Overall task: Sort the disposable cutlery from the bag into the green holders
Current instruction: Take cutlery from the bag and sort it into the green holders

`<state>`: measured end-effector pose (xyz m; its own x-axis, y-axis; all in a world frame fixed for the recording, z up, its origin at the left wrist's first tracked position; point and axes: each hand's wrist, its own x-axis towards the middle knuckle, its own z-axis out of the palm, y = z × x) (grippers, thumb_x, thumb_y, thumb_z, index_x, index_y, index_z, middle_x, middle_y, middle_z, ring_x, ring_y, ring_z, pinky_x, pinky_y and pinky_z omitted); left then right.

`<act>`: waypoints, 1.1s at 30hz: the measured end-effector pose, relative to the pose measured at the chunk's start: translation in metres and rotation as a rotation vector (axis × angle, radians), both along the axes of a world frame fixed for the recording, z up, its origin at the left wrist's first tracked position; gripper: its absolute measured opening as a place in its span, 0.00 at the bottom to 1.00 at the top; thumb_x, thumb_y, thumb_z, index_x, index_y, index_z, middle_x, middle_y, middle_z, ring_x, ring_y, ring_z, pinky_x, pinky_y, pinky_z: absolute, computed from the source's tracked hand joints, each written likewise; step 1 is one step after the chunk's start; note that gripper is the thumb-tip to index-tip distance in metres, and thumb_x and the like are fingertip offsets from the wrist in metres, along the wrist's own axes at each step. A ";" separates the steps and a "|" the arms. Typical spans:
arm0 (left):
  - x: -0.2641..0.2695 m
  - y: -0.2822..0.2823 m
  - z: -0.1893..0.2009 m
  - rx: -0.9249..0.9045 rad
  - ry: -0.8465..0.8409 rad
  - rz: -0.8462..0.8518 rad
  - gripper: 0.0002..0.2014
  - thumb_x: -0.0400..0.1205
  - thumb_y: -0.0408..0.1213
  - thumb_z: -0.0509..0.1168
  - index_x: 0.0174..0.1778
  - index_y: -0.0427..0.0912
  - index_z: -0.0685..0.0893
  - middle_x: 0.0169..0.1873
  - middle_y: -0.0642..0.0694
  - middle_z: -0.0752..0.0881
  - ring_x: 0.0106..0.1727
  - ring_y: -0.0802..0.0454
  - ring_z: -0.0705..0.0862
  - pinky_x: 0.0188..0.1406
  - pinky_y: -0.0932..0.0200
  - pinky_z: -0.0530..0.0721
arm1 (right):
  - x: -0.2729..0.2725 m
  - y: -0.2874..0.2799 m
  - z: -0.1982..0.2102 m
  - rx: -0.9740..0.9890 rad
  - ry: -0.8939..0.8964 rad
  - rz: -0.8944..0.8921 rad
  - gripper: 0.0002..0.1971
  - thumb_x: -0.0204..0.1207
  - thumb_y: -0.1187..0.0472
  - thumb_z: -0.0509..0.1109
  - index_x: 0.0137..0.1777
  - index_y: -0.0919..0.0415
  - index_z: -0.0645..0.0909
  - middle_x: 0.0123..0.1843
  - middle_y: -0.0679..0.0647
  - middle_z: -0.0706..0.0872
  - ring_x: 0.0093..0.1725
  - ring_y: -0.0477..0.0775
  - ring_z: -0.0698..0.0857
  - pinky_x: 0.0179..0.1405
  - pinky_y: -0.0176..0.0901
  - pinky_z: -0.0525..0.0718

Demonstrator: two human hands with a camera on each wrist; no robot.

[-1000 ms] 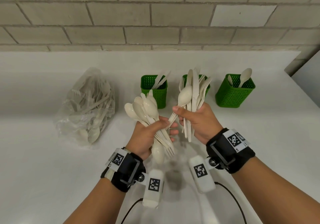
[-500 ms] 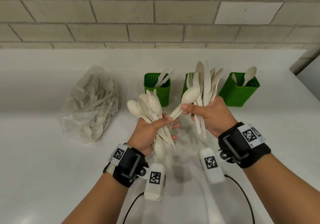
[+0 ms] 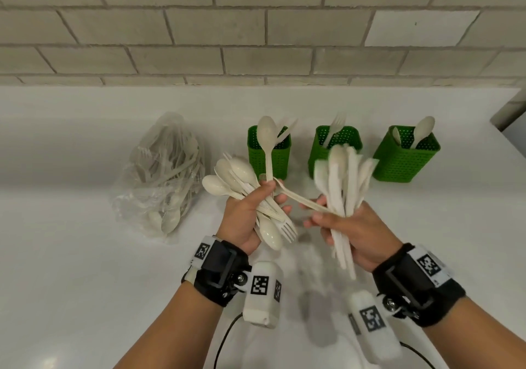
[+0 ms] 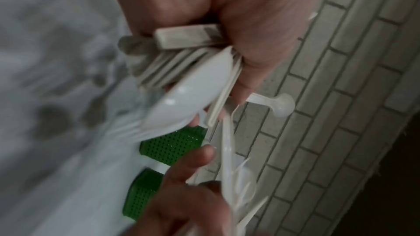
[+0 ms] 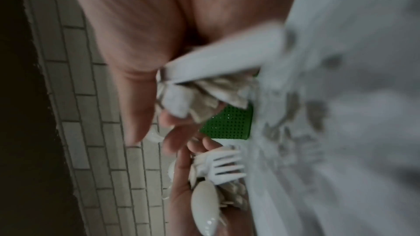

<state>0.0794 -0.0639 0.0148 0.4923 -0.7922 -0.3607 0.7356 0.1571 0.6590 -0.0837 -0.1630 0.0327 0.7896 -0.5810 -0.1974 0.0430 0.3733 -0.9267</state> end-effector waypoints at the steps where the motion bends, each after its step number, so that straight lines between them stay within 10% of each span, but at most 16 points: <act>1: 0.001 0.001 -0.002 0.003 -0.048 0.005 0.14 0.74 0.31 0.75 0.53 0.34 0.81 0.42 0.38 0.86 0.42 0.43 0.87 0.46 0.42 0.89 | -0.002 -0.001 0.000 0.029 -0.011 0.091 0.25 0.56 0.59 0.88 0.49 0.67 0.82 0.53 0.68 0.89 0.36 0.54 0.88 0.20 0.35 0.77; 6: 0.003 0.006 0.007 -0.070 -0.252 -0.060 0.05 0.76 0.26 0.72 0.42 0.36 0.82 0.36 0.36 0.85 0.36 0.43 0.84 0.39 0.47 0.89 | 0.002 0.001 0.003 0.195 -0.009 0.247 0.46 0.49 0.43 0.89 0.63 0.69 0.78 0.49 0.61 0.90 0.27 0.45 0.79 0.22 0.32 0.77; 10: -0.001 0.007 0.009 -0.045 -0.556 -0.133 0.05 0.77 0.26 0.72 0.43 0.33 0.81 0.32 0.39 0.85 0.35 0.45 0.84 0.39 0.52 0.87 | 0.016 0.015 0.001 0.091 0.062 0.216 0.17 0.62 0.64 0.85 0.51 0.57 0.89 0.48 0.57 0.88 0.46 0.52 0.86 0.46 0.41 0.85; 13: 0.000 0.007 0.009 -0.020 -0.447 -0.137 0.08 0.76 0.30 0.74 0.45 0.35 0.81 0.37 0.35 0.85 0.37 0.43 0.86 0.40 0.47 0.87 | 0.020 0.018 0.009 0.118 0.099 0.142 0.04 0.66 0.66 0.77 0.41 0.64 0.86 0.33 0.57 0.83 0.33 0.52 0.81 0.30 0.39 0.83; 18: 0.002 0.012 0.009 0.023 -0.178 -0.217 0.08 0.73 0.30 0.74 0.42 0.39 0.81 0.35 0.42 0.82 0.32 0.49 0.84 0.36 0.47 0.89 | 0.021 0.002 0.014 0.053 -0.087 -0.152 0.15 0.59 0.62 0.81 0.39 0.59 0.77 0.28 0.53 0.74 0.23 0.47 0.74 0.22 0.38 0.77; 24: -0.019 0.010 0.013 0.032 -0.272 -0.434 0.11 0.78 0.28 0.72 0.56 0.37 0.87 0.44 0.35 0.86 0.44 0.35 0.88 0.40 0.45 0.89 | 0.036 -0.004 0.028 -0.292 -0.032 -0.137 0.07 0.68 0.69 0.79 0.43 0.65 0.84 0.36 0.55 0.88 0.34 0.50 0.86 0.33 0.42 0.84; 28: -0.015 0.010 0.014 0.045 -0.278 -0.455 0.02 0.78 0.28 0.72 0.42 0.39 0.88 0.40 0.36 0.87 0.44 0.40 0.90 0.40 0.47 0.90 | 0.039 -0.007 0.029 -0.306 -0.007 -0.222 0.05 0.80 0.66 0.69 0.45 0.64 0.87 0.41 0.56 0.91 0.44 0.55 0.89 0.50 0.54 0.88; 33: -0.003 0.012 0.016 0.067 -0.245 -0.414 0.04 0.74 0.31 0.70 0.43 0.35 0.87 0.36 0.40 0.87 0.31 0.49 0.86 0.36 0.50 0.89 | 0.033 -0.016 0.028 -0.216 -0.020 -0.344 0.09 0.71 0.68 0.77 0.47 0.70 0.82 0.26 0.56 0.77 0.20 0.49 0.74 0.24 0.43 0.76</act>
<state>0.0765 -0.0517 0.0305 0.2173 -0.9183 -0.3309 0.5493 -0.1651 0.8191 -0.0506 -0.1785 0.0603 0.5445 -0.8383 -0.0287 0.1498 0.1309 -0.9800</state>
